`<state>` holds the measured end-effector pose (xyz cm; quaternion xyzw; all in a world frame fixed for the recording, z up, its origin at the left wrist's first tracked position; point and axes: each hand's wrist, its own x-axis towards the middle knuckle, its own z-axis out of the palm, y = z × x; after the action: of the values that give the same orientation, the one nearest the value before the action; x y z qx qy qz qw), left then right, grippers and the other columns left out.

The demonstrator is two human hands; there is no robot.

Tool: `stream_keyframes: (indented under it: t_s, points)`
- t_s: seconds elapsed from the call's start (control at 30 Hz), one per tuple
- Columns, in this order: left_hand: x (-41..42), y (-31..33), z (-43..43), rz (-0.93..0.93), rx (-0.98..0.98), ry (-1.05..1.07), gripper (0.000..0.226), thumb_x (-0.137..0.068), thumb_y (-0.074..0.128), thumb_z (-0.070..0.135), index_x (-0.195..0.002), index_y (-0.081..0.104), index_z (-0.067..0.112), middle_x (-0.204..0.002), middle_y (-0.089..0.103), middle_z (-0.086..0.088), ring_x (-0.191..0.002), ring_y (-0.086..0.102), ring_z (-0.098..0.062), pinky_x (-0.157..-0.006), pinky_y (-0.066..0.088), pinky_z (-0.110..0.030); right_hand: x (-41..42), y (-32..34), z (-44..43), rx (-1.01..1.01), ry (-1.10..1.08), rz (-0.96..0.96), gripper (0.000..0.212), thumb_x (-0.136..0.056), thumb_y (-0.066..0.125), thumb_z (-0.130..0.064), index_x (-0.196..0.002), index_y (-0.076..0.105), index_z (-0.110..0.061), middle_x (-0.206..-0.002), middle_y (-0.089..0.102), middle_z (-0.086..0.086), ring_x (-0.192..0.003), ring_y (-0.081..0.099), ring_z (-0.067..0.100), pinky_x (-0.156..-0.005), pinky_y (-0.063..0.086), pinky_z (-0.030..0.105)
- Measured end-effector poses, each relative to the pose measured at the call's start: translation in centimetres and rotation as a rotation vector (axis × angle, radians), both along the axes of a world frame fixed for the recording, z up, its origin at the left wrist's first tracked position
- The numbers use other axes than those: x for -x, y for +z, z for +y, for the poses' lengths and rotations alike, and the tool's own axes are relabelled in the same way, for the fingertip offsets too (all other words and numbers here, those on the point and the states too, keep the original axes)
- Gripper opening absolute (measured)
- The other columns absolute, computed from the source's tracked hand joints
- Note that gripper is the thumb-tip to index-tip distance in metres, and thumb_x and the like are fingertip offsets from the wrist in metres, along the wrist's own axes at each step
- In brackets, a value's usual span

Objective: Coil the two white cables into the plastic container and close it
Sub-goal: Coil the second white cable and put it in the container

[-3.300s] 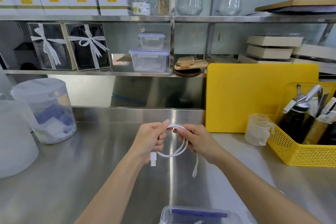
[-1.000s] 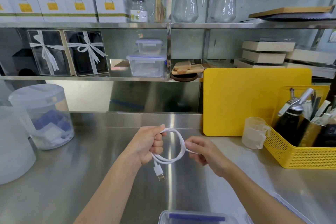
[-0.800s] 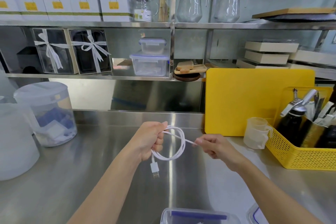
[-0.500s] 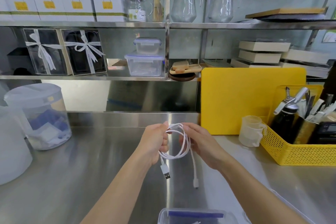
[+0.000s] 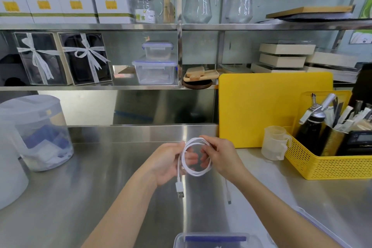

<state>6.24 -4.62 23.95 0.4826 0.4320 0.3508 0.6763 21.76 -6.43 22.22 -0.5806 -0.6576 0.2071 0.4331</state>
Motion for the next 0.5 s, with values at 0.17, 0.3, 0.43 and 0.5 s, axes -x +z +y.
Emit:
stream_keyframes:
  t_s: [0.17,0.3,0.43,0.5]
  points:
    - [1.9,0.1,0.9,0.377,-0.115,-0.012,0.024,-0.09,0.057,0.011,-0.07,0.064,-0.001,-0.076,0.066,-0.017,-0.067,0.068,-0.023,-0.069,0.061,-0.036,-0.8,-0.4,0.2,0.021,-0.019,-0.292,0.034,-0.092,0.042,0.001,-0.123,0.055,-0.008,-0.083,0.055,0.008,-0.082,0.061,0.033,-0.077,0.055,0.042]
    - [2.1,-0.8,1.0,0.129,-0.013,-0.131,0.013,-0.077,0.07,0.013,-0.067,0.072,0.005,-0.08,0.07,-0.008,-0.086,0.062,-0.02,-0.096,0.047,-0.046,-0.2,-0.6,0.1,0.005,-0.069,-0.358,0.036,-0.093,0.043,0.0,-0.126,0.052,-0.009,-0.099,0.063,0.018,-0.092,0.06,0.033,-0.085,0.053,0.043]
    - [0.6,-2.3,-0.3,-0.199,0.058,-0.104,0.011,-0.07,0.066,0.006,-0.06,0.071,0.005,-0.079,0.073,-0.012,-0.076,0.07,-0.022,-0.075,0.059,-0.039,0.3,-0.5,0.0,0.007,-0.011,-0.242,0.033,-0.09,0.039,0.004,-0.118,0.056,-0.002,-0.091,0.064,0.028,-0.085,0.061,0.046,-0.08,0.05,0.056]
    - [-0.2,-2.6,-0.6,-0.11,-0.077,0.006,0.015,-0.074,0.067,-0.004,-0.063,0.06,0.003,-0.066,0.068,-0.014,-0.057,0.069,-0.023,-0.056,0.059,-0.031,0.3,-0.7,0.0,0.042,-0.018,-0.213,0.027,-0.091,0.043,0.004,-0.111,0.06,-0.004,-0.086,0.063,0.023,-0.079,0.064,0.039,-0.076,0.055,0.051]
